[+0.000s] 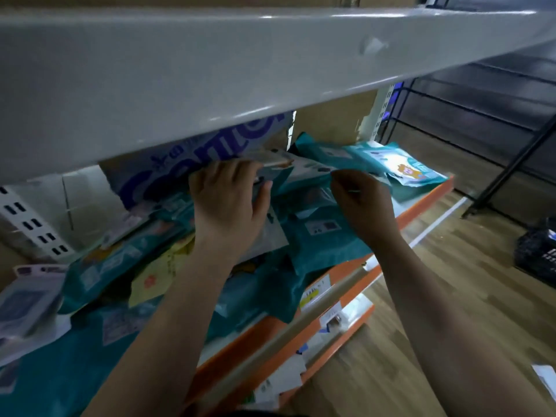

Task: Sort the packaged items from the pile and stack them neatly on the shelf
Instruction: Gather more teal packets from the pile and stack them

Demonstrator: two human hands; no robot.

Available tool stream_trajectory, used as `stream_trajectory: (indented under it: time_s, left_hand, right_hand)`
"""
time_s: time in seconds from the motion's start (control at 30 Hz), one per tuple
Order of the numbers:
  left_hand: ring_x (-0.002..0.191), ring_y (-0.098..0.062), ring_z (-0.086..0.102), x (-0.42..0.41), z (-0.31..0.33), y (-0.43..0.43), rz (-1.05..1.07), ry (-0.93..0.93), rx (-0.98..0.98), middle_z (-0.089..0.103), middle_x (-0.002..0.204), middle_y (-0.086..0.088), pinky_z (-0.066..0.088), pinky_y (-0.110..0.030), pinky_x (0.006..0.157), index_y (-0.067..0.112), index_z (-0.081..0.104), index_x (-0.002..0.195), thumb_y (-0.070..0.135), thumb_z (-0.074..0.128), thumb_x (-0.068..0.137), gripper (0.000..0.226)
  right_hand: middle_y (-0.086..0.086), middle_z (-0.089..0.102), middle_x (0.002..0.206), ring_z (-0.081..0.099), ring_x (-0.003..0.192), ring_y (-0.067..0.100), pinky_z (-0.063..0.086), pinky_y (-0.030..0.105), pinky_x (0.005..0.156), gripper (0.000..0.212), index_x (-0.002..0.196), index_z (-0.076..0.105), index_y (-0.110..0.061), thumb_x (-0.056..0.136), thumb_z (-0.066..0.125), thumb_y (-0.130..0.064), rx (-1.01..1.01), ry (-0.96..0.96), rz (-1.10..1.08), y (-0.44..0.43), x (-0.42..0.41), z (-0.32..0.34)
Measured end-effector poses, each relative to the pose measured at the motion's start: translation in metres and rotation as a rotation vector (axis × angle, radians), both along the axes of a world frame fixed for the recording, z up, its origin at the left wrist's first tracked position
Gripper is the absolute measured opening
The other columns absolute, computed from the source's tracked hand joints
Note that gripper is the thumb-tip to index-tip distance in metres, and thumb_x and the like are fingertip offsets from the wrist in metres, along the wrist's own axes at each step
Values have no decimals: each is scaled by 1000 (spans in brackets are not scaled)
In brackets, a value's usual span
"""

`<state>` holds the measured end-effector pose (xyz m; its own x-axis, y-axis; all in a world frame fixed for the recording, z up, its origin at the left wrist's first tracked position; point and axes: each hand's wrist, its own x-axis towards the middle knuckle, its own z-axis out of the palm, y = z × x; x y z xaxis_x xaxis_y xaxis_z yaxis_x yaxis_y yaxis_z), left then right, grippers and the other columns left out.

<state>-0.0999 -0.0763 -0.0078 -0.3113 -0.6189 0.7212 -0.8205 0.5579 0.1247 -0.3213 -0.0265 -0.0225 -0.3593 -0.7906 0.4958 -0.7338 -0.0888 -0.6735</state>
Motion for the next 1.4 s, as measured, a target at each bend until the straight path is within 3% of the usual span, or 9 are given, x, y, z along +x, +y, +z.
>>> stream_trajectory:
  time_s: [0.13,0.27,0.47,0.63,0.8,0.9,1.1,1.23,1.4]
  left_hand:
    - [90,-32,61,-20,5,-12,56,-43,5,68,98,-5,38,-42,81,15,65,105,40,51,96,30]
    - [94,-32,60,-44,5,-15,144,-64,6,67,101,-6,37,-42,82,14,65,109,41,46,98,34]
    - [98,-34,61,-88,6,-2,303,-46,55,67,106,-10,43,-45,84,12,65,114,40,45,97,39]
    - [110,-35,58,-112,-1,19,405,-19,163,65,116,-13,42,-50,94,12,63,121,42,41,98,44]
    - [110,-35,59,-122,-6,38,499,-4,203,66,117,-13,43,-49,92,11,64,121,43,41,97,46]
    - [106,-35,61,-123,-6,45,527,18,193,67,114,-12,44,-48,89,11,65,118,43,42,96,45]
    - [107,-34,59,-120,-5,54,542,42,186,65,115,-11,42,-46,90,11,65,118,44,39,96,47]
    - [108,-33,59,-120,-8,58,540,45,180,65,115,-10,40,-44,90,11,65,116,43,41,97,45]
    - [108,-33,59,-118,-9,60,529,64,158,65,115,-10,41,-45,90,11,65,116,41,43,97,42]
  right_hand:
    - [2,69,92,58,77,-1,39,1,67,21,110,72,-11,91,62,-13,-24,-34,68,-31,-29,4]
    - [1,69,88,55,78,-2,35,-2,66,19,105,73,-9,90,63,-12,-56,11,146,-59,-60,11]
    - [-2,64,82,59,73,9,35,2,63,15,102,74,-10,91,64,-14,-5,80,375,-92,-102,17]
    - [3,71,85,62,76,15,43,25,70,15,97,74,-11,92,61,-17,41,91,509,-111,-123,13]
    - [-5,46,55,41,52,5,31,28,57,35,61,51,-23,96,57,-23,201,148,601,-126,-126,9]
    - [2,58,67,51,60,10,36,15,51,28,79,65,-15,96,57,-36,382,217,609,-136,-121,11]
    - [4,63,96,54,87,18,38,27,68,41,98,70,-11,87,65,-50,547,128,587,-153,-99,7]
    - [5,61,102,59,109,28,40,26,79,43,111,67,-6,84,73,-38,541,-85,599,-151,-92,0]
    - [6,62,119,62,104,22,52,31,87,43,114,67,-11,78,81,-30,541,-315,617,-144,-103,4]
